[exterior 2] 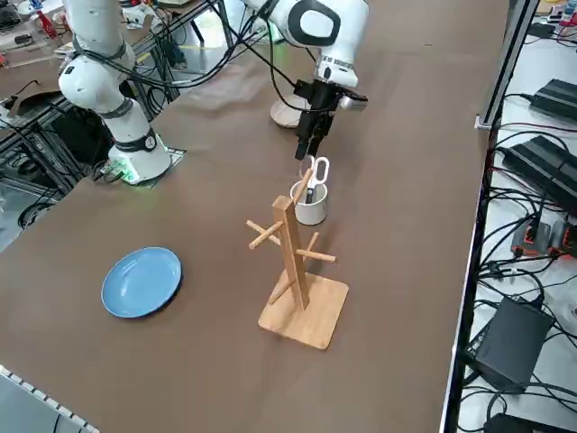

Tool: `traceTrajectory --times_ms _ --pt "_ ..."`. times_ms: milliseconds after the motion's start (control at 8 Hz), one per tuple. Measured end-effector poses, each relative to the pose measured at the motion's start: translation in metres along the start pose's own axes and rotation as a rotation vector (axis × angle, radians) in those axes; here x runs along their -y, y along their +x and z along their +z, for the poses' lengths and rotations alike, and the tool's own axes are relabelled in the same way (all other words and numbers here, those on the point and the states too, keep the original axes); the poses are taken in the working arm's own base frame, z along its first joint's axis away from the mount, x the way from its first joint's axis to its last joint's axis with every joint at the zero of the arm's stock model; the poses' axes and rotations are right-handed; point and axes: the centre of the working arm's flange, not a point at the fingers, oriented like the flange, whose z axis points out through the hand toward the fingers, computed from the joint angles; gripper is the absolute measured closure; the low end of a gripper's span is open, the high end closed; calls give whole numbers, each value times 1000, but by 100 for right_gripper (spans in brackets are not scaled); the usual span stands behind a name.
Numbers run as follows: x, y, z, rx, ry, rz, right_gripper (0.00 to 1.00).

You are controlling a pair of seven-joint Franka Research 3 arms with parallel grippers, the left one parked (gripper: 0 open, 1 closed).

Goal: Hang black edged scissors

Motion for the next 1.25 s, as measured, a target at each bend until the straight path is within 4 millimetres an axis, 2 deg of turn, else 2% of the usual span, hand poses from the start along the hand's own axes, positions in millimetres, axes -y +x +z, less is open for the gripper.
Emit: traceTrajectory --times_ms 875,1250 --pt "7 -2 12 14 -6 -12 38" --pt "11 -1 19 18 -9 -19 47"
